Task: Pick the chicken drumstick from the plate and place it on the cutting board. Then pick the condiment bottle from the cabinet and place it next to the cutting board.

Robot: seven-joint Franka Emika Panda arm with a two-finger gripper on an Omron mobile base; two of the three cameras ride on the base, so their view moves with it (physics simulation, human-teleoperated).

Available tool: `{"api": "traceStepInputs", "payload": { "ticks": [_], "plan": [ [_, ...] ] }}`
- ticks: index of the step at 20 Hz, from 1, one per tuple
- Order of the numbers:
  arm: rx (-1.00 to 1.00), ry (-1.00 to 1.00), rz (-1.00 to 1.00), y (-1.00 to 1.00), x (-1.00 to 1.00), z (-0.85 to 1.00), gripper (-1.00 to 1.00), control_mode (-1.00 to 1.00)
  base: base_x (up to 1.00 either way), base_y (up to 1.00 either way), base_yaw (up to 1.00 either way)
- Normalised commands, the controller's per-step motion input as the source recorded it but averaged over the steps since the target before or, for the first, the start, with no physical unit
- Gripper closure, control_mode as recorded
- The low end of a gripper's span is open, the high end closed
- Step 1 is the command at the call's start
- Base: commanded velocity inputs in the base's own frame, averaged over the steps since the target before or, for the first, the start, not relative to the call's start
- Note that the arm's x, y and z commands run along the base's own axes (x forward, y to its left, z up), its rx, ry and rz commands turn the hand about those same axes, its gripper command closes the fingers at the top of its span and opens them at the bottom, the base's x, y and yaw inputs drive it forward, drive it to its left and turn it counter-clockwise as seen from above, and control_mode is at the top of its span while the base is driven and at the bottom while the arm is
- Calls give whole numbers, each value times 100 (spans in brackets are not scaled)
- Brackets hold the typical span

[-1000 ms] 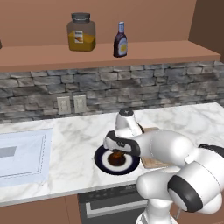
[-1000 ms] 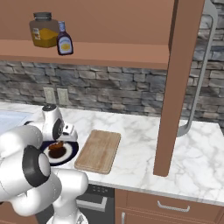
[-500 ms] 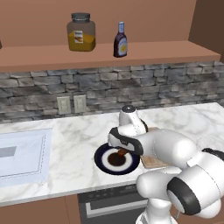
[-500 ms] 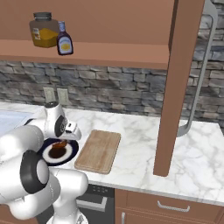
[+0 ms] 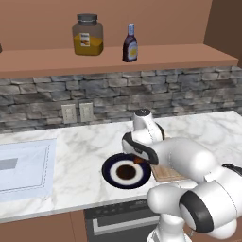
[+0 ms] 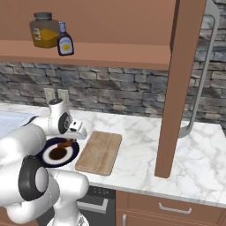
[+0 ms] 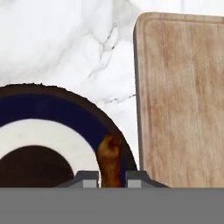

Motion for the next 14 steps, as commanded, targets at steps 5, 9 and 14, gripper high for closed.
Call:
{"api": "traceStepInputs", "payload": {
  "ticks": [5, 9, 14],
  "plan": [
    [-1, 0, -3, -32, 0, 6, 100, -100, 0, 0, 0],
    [0, 0, -3, -33, 0, 2, 100, -100, 0, 0, 0],
    [0, 0, -2, -32, 0, 1, 100, -100, 0, 0, 0]
  ]
}}
